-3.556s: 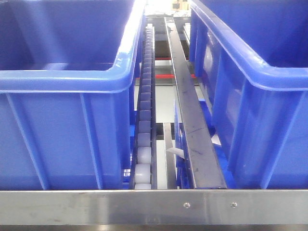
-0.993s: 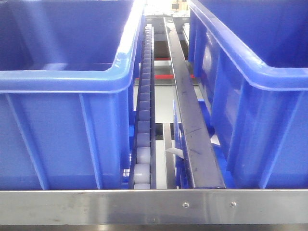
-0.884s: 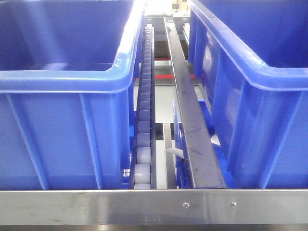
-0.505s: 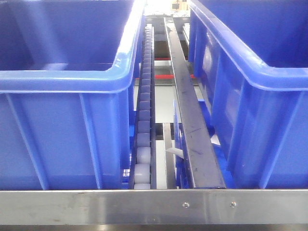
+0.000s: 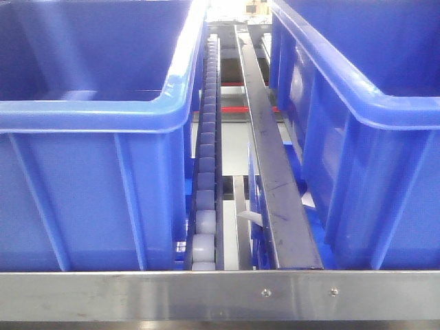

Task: Pick and sort blue part to right shelf

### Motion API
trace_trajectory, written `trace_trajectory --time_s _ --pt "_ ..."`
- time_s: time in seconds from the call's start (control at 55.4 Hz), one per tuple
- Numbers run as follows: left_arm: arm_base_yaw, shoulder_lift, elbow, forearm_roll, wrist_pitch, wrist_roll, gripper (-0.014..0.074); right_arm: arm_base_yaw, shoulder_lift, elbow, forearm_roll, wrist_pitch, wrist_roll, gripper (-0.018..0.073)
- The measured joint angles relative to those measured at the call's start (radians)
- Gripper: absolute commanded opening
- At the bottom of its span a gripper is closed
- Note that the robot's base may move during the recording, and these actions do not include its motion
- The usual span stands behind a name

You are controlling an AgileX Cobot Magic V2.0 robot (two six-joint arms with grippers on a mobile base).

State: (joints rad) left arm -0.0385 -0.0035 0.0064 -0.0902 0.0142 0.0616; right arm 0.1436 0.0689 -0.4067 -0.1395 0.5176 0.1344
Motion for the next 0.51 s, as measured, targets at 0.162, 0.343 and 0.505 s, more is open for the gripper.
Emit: trace_trajectory --time_s 0.162,0.343,0.505 --pt "0.000 0.000 0.000 0.000 0.002 0.000 0.0124 -0.015 0.000 0.205 0.028 -0.159 -0.047 0.0032" --pt "0.000 0.000 0.000 0.000 0.004 0.000 0.0124 -0.126 0.000 0.348 0.177 -0.347 -0.112 0.0032" --pt "0.000 0.000 0.000 0.000 0.006 0.000 0.0124 -0.175 -0.058 0.431 0.211 -0.446 -0.113 0.0032"
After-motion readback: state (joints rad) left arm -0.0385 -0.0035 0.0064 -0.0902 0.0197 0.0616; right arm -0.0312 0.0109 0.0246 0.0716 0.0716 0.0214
